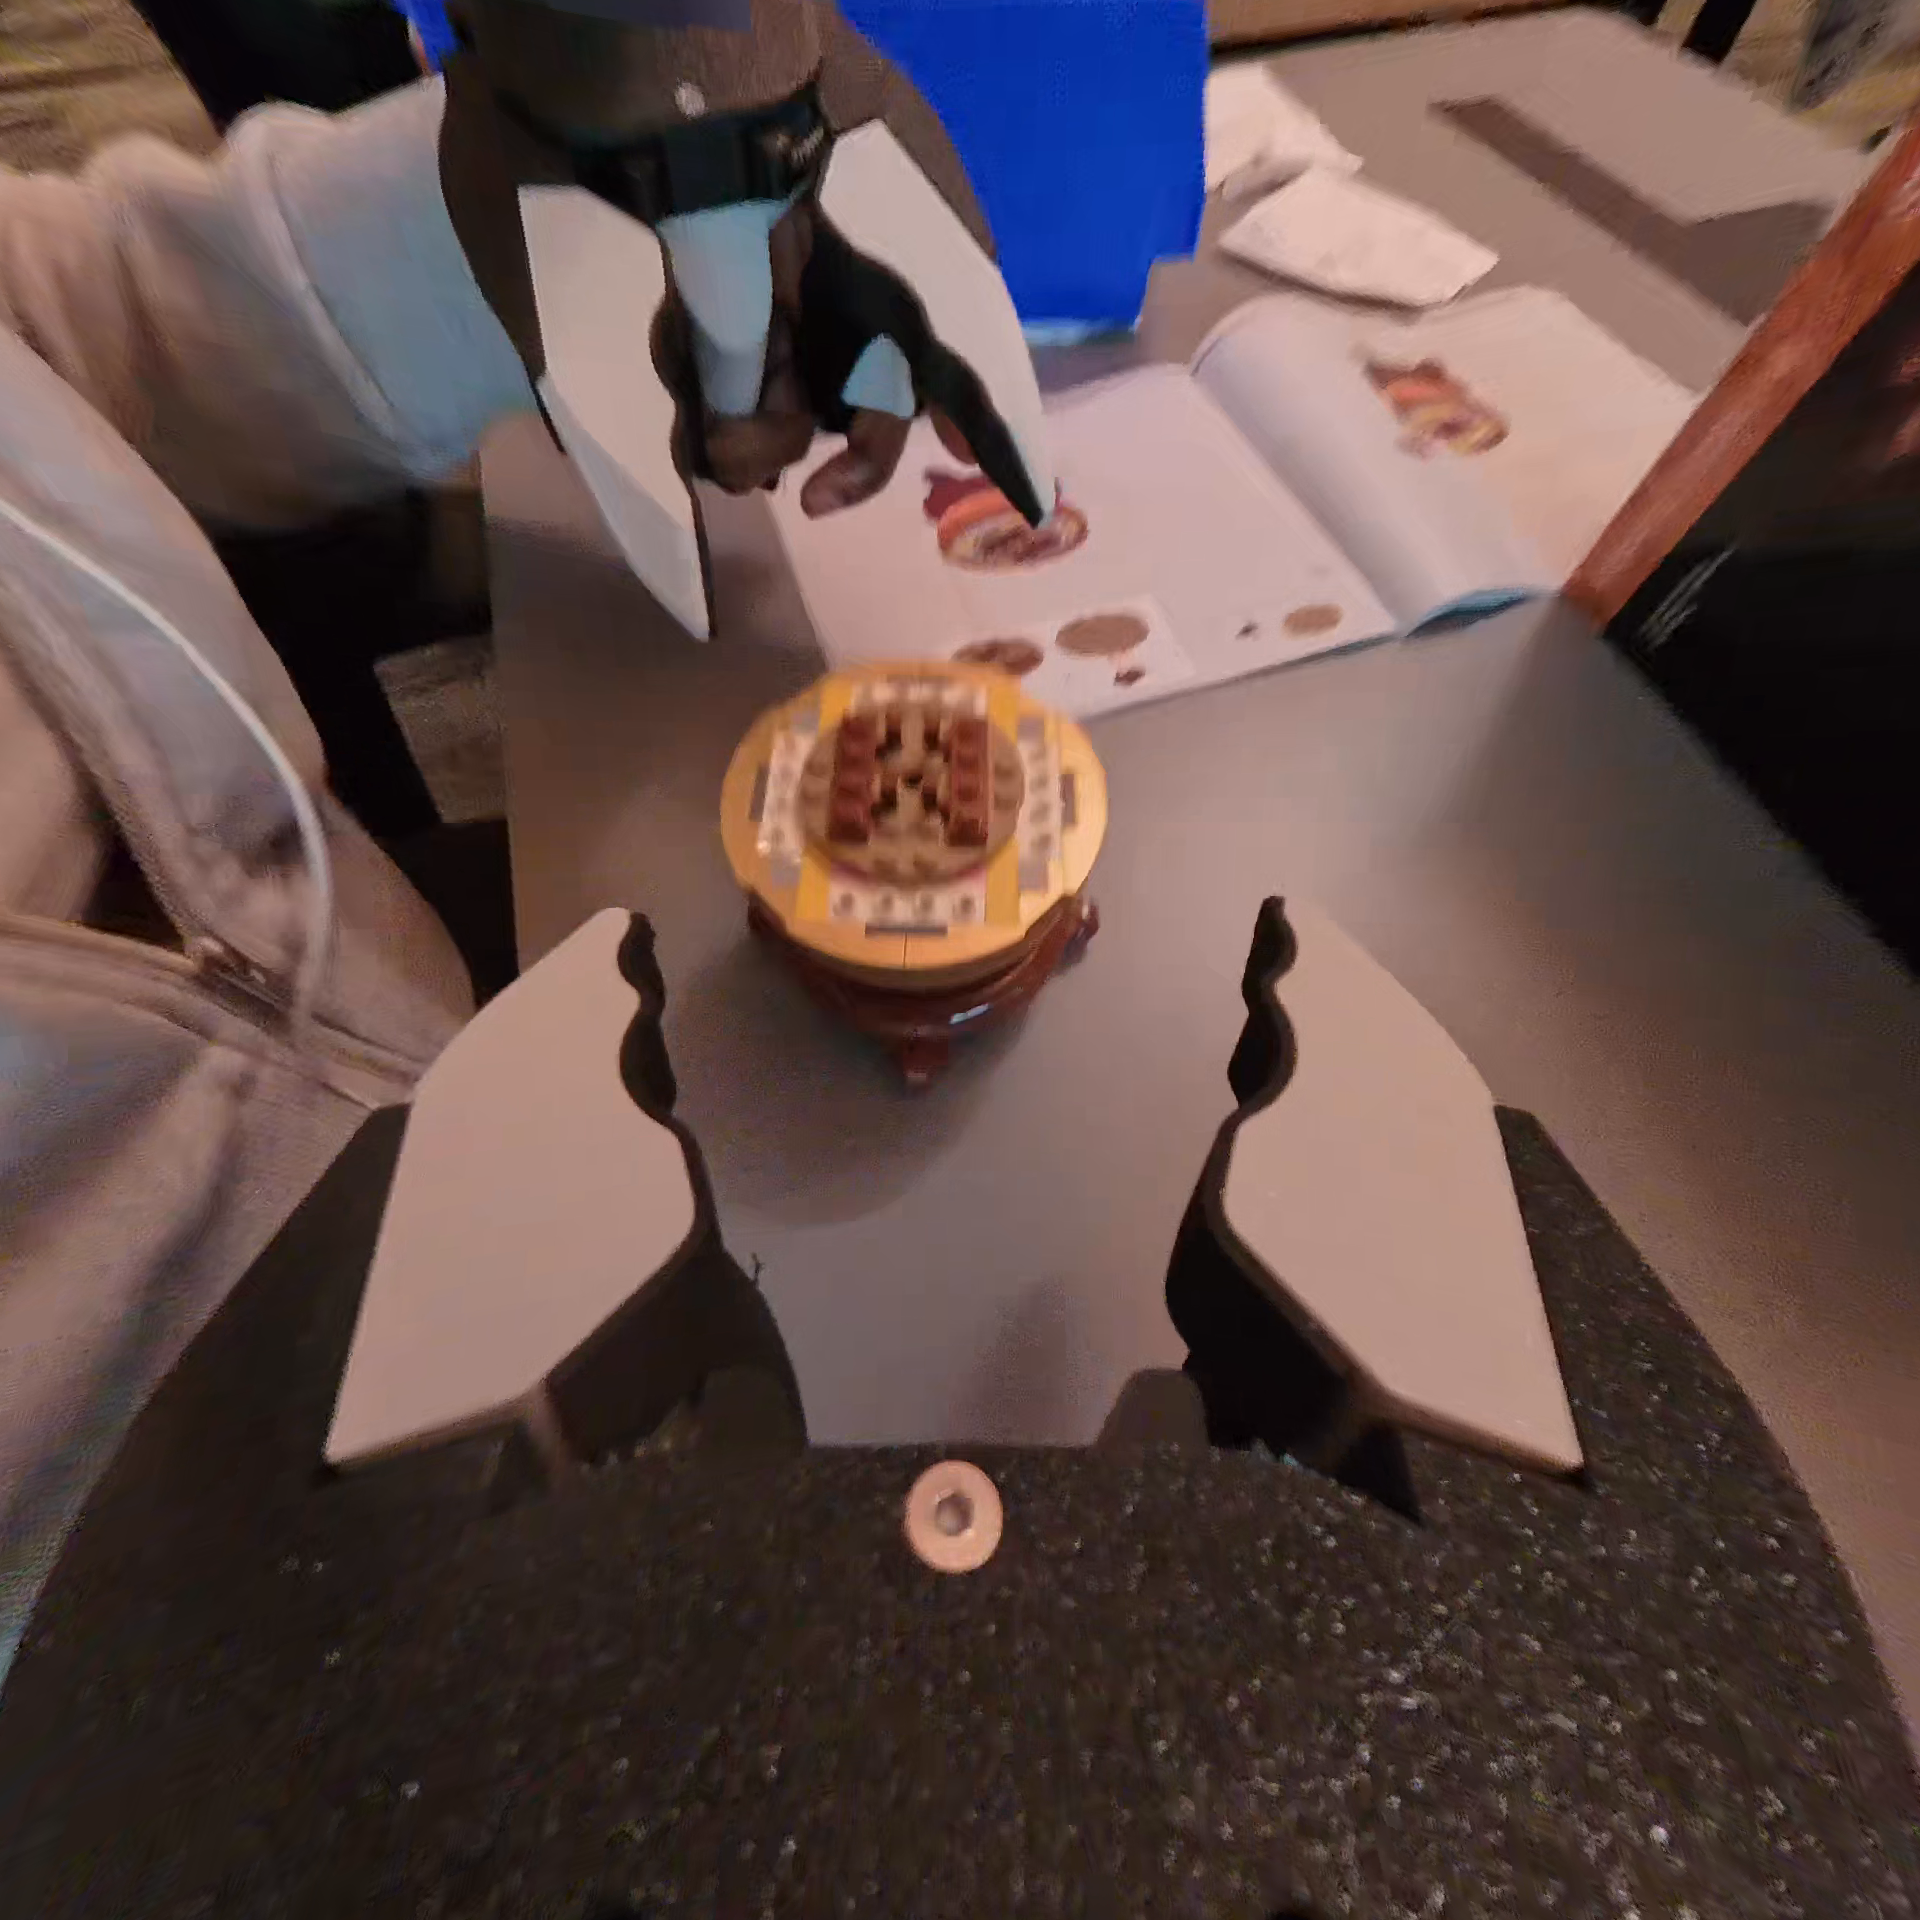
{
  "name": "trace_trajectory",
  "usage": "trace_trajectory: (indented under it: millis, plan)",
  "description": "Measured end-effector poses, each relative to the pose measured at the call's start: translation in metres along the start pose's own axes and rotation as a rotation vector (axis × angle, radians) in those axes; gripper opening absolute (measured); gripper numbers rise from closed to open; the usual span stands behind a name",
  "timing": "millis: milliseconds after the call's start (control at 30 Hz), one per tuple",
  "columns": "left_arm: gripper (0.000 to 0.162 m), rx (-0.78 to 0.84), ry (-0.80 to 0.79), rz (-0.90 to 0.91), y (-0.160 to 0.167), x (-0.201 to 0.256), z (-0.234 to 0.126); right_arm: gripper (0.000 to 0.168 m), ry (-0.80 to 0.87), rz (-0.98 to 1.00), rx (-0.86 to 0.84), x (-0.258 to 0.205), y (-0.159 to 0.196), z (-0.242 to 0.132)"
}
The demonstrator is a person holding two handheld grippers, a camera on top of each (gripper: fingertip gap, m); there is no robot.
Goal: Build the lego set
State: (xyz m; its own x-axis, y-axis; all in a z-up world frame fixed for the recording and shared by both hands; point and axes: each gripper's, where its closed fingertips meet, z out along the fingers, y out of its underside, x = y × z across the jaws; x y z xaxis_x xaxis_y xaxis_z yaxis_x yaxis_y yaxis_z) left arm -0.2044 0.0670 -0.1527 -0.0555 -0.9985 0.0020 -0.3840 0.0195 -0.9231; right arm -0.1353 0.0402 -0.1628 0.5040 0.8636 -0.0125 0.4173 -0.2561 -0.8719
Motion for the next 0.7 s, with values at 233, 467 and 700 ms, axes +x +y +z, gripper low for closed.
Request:
trace_trajectory:
  millis: [233, 467, 700]
  plan:
    - [0.068, -0.124, 0.032, -0.045, 0.042, 0.015, 0.033, 0.089, -0.131, 0.004, -0.076, -0.012, 0.032, 0.045]
    - [0.056, -0.03, 0.077, -0.111, 0.016, 0.013, 0.029, 0.08, -0.18, 0.118, 0.079, -0.006, -0.002, 0.039]
    - [0.053, 0.035, 0.117, -0.315, -0.068, -0.003, 0.009, 0.079, -0.304, 0.311, 0.228, 0.014, -0.079, -0.006]
